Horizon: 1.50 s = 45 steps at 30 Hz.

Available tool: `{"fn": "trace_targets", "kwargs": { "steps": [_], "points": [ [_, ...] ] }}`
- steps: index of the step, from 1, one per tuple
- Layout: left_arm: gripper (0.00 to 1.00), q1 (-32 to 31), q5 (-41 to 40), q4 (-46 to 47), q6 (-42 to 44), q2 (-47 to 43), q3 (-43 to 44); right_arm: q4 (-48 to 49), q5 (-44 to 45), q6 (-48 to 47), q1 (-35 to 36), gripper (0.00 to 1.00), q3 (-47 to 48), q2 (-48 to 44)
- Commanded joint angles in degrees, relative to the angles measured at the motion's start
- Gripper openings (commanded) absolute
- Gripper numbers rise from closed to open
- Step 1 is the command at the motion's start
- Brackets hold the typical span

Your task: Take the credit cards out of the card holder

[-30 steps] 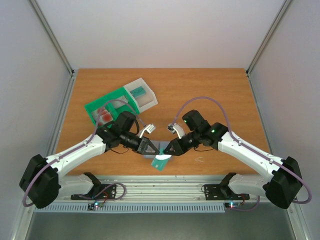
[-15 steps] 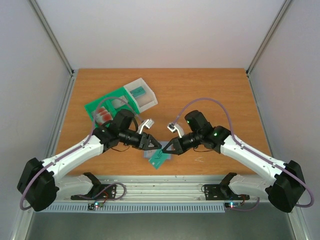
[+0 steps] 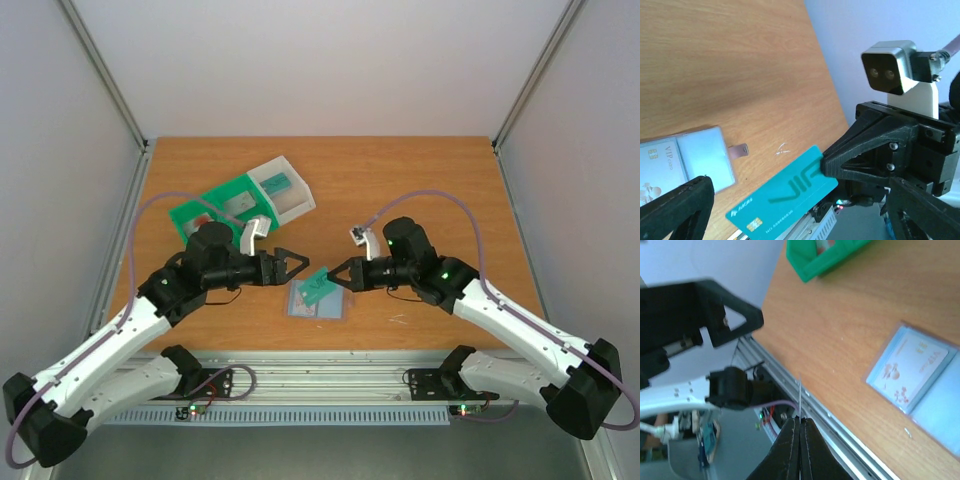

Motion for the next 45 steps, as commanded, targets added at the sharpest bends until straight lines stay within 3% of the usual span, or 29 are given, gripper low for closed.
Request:
{"fn": "trace_targets", "kwargs": {
  "steps": [1, 14, 22, 27, 34, 37, 45],
  "points": [
    [0.93, -0.11, -3.64, 1.81, -4.45, -1.96, -2.29, 7.18, 7.53, 8.13, 0.3, 0.01, -0.79, -2.9],
    [0.75, -0.11, 1.18, 21.56, -17.48, -2.48, -9.87, 16.82, 14.18, 15.54, 0.32, 0.01, -3.96, -10.54],
    [0.57, -0.15, 4.87, 38.74, -24.95, 0.29, -14.84, 17.02, 15.15, 16.91, 0.3, 0.01, -4.74, -12.1],
    [0.36, -0.16, 6.6, 47.03, -28.47, 2.7, -16.61, 16.55, 15.96, 17.53, 0.33, 0.01, -5.39, -13.33],
    [0.17, -0.19, 6.87, 50.69, -30.67, 4.15, -18.06, 15.8, 17.97, 17.97, 0.27, 0.01, -6.45, -14.44],
    [0.01, -0.11, 6.8, 50.19, -30.68, 4.17, -18.07, 15.65, 18.34, 18.3, 0.23, 0.01, -6.66, -14.5],
    [0.01, -0.14, 6.48, 48.83, -29.81, 3.58, -18.25, 15.23, 18.99, 18.54, 0.32, 0.01, -7.17, -14.37]
  ]
}}
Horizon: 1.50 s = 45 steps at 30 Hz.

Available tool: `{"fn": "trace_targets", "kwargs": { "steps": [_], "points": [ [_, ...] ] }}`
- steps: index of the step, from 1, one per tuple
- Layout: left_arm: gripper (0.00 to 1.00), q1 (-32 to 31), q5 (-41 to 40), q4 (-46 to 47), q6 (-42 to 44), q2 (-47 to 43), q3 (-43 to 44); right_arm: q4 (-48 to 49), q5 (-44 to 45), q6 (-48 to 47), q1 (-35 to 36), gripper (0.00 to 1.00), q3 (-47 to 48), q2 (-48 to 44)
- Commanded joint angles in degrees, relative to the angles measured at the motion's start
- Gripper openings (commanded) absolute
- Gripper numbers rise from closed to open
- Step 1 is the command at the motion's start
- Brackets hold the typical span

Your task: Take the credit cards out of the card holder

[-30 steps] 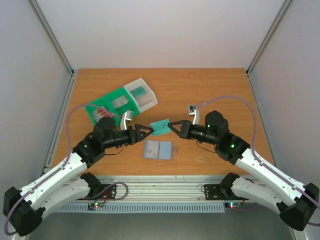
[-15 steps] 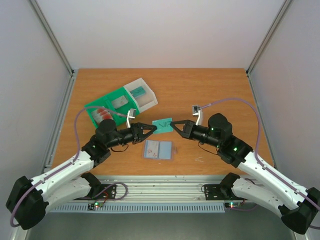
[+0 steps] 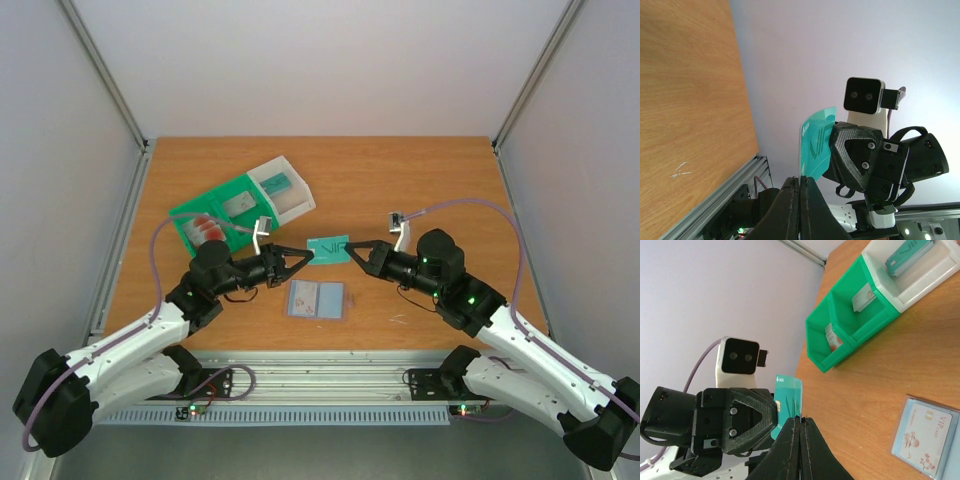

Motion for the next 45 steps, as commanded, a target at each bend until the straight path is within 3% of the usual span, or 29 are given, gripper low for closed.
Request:
{"fn": "trace_targets", "kwargs": {
  "steps": [1, 5, 9, 11, 15, 21, 28, 38, 45],
  "points": [
    [0.0, -0.17, 0.16, 2.27, 1.15, -0.57, -0.36, 0.65, 0.67, 0.87, 0.36, 0.01, -0.78, -0.41],
    [0.0, -0.17, -0.67, -0.25, 2.44, -1.58, -0.2, -0.11, 0.54, 0.66, 0.37, 0.06, -0.61, -0.07],
    [0.0, -0.14, -2.34, -5.07, 4.93, -3.19, 0.65, -2.52, 0.82, -0.73, 0.3, 0.22, -0.26, -0.43],
    [0.0, -0.16, -3.07, -7.67, 6.85, -3.59, 1.5, -4.67, 1.45, -1.85, 0.4, 0.33, -0.3, -0.97],
    [0.0, -0.12, -5.15, -12.51, 11.16, -3.58, 2.54, -8.5, 1.88, -4.14, 0.36, 0.65, -0.59, -2.34],
    [0.0, 0.5, -11.06, -21.46, 16.74, -1.65, 5.87, -15.39, 2.33, -9.1, 0.36, 0.98, 1.2, -4.26],
    [0.0, 4.71, -18.11, -27.99, 21.91, 3.39, 10.63, -17.05, 2.53, -10.14, 0.34, 0.98, 1.4, -4.57],
    [0.0, 13.48, -28.37, -31.49, 29.95, 20.08, 23.04, -17.39, 1.43, -10.8, 0.36, 0.98, 1.98, -3.19],
    [0.0, 16.88, -33.1, -31.11, 30.23, 31.82, 31.25, -19.52, 2.6, -12.33, 0.38, 0.98, 3.67, -2.41]
  ]
}}
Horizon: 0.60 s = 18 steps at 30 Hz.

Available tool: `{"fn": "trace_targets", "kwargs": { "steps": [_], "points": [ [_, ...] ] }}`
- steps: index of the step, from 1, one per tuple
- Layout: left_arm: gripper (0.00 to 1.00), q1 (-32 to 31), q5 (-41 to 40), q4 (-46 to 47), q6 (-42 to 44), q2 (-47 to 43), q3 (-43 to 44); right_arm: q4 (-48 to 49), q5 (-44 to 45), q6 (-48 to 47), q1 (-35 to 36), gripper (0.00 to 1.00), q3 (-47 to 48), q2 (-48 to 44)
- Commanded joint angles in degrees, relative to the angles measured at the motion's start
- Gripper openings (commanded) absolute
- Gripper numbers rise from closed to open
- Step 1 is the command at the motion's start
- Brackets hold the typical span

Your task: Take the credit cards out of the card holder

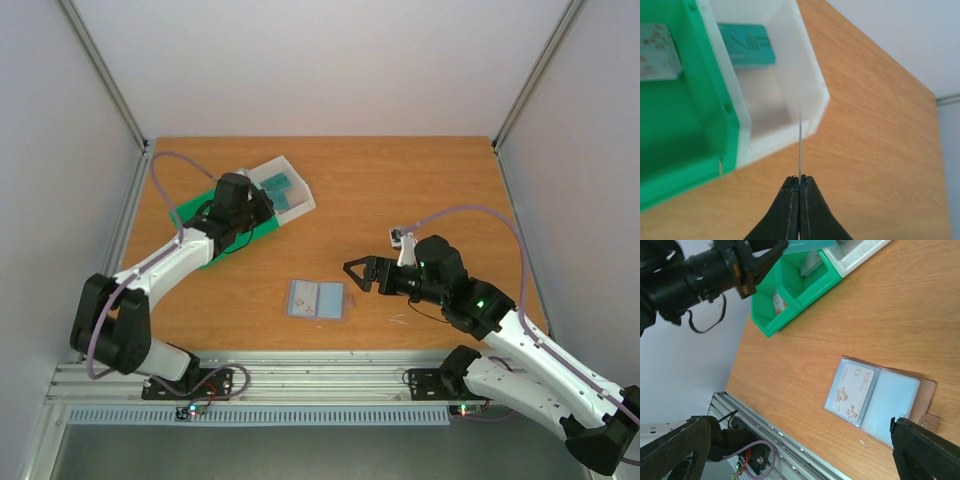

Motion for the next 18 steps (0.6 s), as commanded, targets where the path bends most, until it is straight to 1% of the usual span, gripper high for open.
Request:
{"fn": "trace_targets", "kwargs": {
  "steps": [1, 3, 10, 14, 18],
  "points": [
    [0.0, 1.49, -6.84, 1.07, 2.41, 6.21, 5.58, -1.18, 1.36, -2.08, 0.34, 0.99, 2.39, 0.19],
    [0.0, 2.09, -8.47, 1.21, 3.25, 9.29, 7.93, -1.18, 1.5, -2.11, 0.3, 0.99, 2.56, 0.49],
    [0.0, 3.69, -9.94, 1.42, 2.75, 17.84, 15.02, -1.44, 1.68, -1.82, 0.33, 0.99, 2.87, 1.88],
    [0.0, 3.82, -12.19, 1.06, 2.44, 21.56, 19.0, -1.36, 1.61, -1.5, 0.34, 0.98, 2.94, 2.32],
    [0.0, 4.19, -12.11, 1.16, 1.15, 24.6, 21.83, -2.11, 2.12, -1.64, 0.28, 0.98, 3.32, 2.42]
  ]
}}
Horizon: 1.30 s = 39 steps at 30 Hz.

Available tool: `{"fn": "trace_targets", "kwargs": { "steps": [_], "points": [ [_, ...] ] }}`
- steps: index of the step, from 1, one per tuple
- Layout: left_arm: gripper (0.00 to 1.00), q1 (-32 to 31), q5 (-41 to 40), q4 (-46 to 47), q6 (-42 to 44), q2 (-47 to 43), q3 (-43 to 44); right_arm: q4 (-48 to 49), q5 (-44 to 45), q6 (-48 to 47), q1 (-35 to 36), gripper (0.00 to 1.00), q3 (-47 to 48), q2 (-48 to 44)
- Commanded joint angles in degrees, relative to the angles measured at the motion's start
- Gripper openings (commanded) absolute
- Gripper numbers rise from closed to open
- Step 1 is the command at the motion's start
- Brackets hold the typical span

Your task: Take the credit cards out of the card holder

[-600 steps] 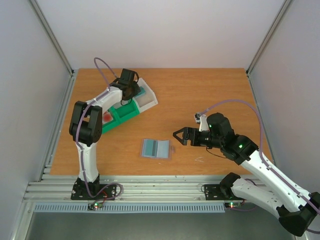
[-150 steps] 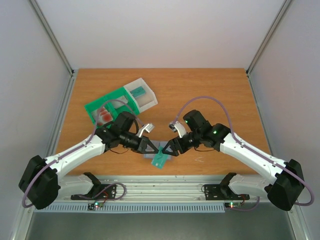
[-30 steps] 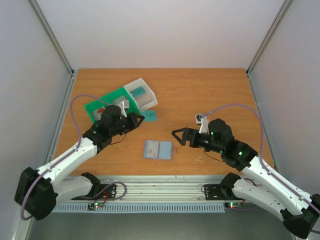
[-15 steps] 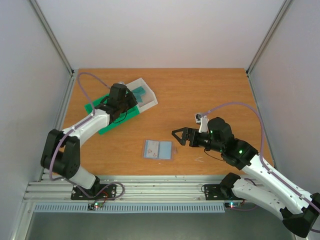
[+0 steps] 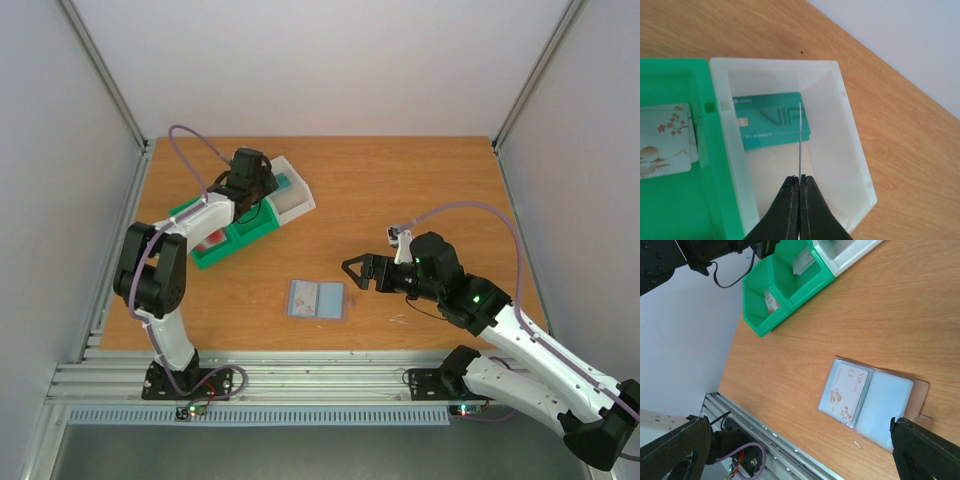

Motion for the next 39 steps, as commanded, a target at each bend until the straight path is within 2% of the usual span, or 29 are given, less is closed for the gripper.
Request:
{"fn": "trace_targets", "kwargs": {
  "steps": [1, 14, 34, 39],
  "points": [
    [0.0, 0.46, -2.48, 1.25, -0.65, 3.19, 4.35, -1.57, 1.58, -0.71, 0.3, 0.99, 1.89, -0.09],
    [0.0, 0.88, -2.91, -2.11, -2.26, 9.17, 11.08, -4.39, 4.09, -1.53, 0.34, 0.99, 2.65, -1.8],
    [0.0, 1.52, -3.22, -1.41, -3.47, 13.03, 11.16, -6.02, 5.69, -2.25, 0.33, 0.98, 3.36, -2.09],
    [0.05, 1.88, -3.33, -1.29, -3.75, 13.58, 11.2, -5.94, 5.83, -2.09, 0.34, 0.99, 3.38, -1.72]
  ]
}}
